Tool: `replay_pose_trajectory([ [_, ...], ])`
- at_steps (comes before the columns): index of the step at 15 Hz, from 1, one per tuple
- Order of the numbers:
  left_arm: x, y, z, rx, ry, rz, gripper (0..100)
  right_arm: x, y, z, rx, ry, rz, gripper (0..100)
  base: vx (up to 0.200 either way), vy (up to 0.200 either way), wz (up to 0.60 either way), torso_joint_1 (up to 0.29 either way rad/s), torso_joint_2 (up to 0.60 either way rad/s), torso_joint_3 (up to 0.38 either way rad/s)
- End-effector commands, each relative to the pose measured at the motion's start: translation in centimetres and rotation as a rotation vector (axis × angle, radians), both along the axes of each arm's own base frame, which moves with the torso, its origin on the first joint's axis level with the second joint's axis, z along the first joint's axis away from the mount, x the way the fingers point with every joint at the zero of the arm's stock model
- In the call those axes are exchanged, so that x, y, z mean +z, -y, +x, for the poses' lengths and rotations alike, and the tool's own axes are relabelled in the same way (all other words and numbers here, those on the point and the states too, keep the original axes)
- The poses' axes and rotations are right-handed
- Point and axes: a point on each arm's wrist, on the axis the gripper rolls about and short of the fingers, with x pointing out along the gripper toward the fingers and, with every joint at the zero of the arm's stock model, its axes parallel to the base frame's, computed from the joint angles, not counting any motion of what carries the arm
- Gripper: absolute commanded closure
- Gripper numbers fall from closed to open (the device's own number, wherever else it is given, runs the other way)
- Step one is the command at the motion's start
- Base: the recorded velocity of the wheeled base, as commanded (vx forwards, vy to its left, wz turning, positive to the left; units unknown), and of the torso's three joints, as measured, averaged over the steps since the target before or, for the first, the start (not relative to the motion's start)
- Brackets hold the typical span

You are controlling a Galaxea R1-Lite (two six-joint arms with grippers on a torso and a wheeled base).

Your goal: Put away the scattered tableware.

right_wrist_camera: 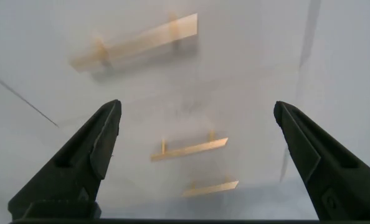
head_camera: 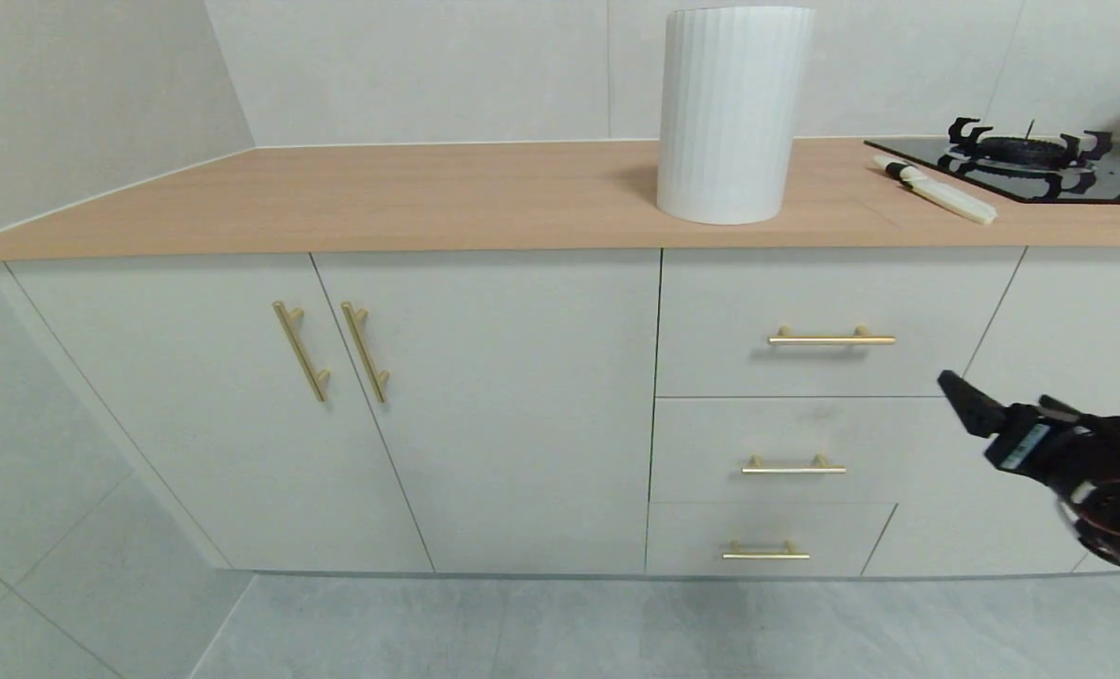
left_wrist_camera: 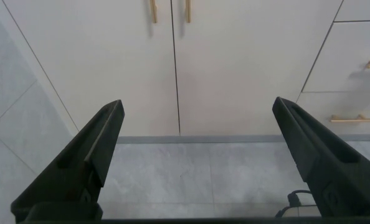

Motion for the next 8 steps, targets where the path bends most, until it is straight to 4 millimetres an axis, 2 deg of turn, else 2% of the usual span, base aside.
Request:
replay_pose_trajectory([
  [1, 0.0, 0.0, 0.0, 0.001, -0.001, 0.0, 0, 2.7, 3.1, -10.5, -0.154, 0.207, -0.157, 0, 0.0, 0.0, 0.0, 0.0, 0.0, 0.0],
  [2, 0.0, 0.0, 0.0, 0.0, 0.001, 0.0, 0, 2.8, 3.6, -11.8, -0.213, 0.205, -0.172, 0, 0.0, 0.0, 0.0, 0.0, 0.0, 0.0],
  [3, 0.0, 0.0, 0.0, 0.001, 0.001, 0.0, 0, 2.7, 4.1, -14.3, -0.27, 0.203, -0.179, 0, 0.0, 0.0, 0.0, 0.0, 0.0, 0.0],
  [5, 0.0, 0.0, 0.0, 0.0, -0.001, 0.0, 0, 2.1, 4.2, -18.4, -0.261, 0.173, -0.185, 0, 0.0, 0.0, 0.0, 0.0, 0.0, 0.0],
  [6, 0.0, 0.0, 0.0, 0.0, -0.001, 0.0, 0, 2.1, 4.2, -18.4, -0.261, 0.173, -0.185, 0, 0.0, 0.0, 0.0, 0.0, 0.0, 0.0],
  [7, 0.0, 0.0, 0.0, 0.0, -0.001, 0.0, 0, 1.2, 4.2, -22.4, -0.242, 0.096, -0.197, 0, 0.0, 0.0, 0.0, 0.0, 0.0, 0.0],
  [8, 0.0, 0.0, 0.0, 0.0, -0.001, 0.0, 0, 0.6, 4.3, -24.0, -0.236, 0.069, -0.201, 0, 0.0, 0.0, 0.0, 0.0, 0.0, 0.0],
])
